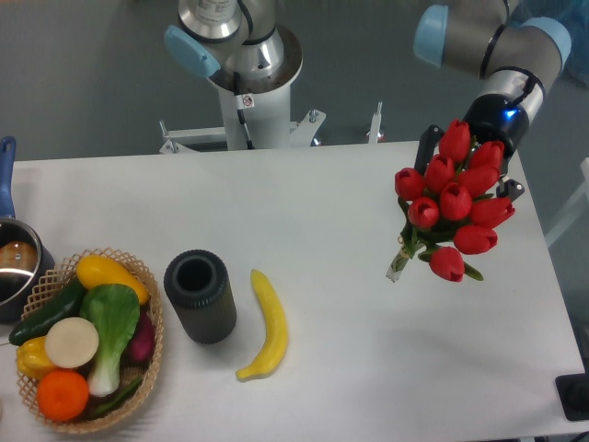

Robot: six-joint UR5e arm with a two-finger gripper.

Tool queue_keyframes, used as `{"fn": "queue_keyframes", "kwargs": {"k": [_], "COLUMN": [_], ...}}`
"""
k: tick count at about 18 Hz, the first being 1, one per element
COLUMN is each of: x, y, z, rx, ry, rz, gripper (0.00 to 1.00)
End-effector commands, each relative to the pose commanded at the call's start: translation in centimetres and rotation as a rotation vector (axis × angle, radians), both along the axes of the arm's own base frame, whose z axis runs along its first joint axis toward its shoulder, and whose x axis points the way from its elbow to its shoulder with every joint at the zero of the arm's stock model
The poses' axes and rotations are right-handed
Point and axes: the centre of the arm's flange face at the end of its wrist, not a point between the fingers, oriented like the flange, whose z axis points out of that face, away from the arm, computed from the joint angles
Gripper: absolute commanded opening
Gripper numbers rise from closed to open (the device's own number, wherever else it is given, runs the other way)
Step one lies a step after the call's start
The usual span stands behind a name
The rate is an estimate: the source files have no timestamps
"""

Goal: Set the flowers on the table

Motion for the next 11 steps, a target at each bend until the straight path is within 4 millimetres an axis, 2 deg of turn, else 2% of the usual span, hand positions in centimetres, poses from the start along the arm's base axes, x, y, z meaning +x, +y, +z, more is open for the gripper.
{"fn": "queue_keyframes", "kwargs": {"k": [11], "x": [0.33], "y": [0.21], "z": [0.43], "rx": [-0.004], "ry": [0.012], "rz": [-0.004], "gripper": [0.52]}}
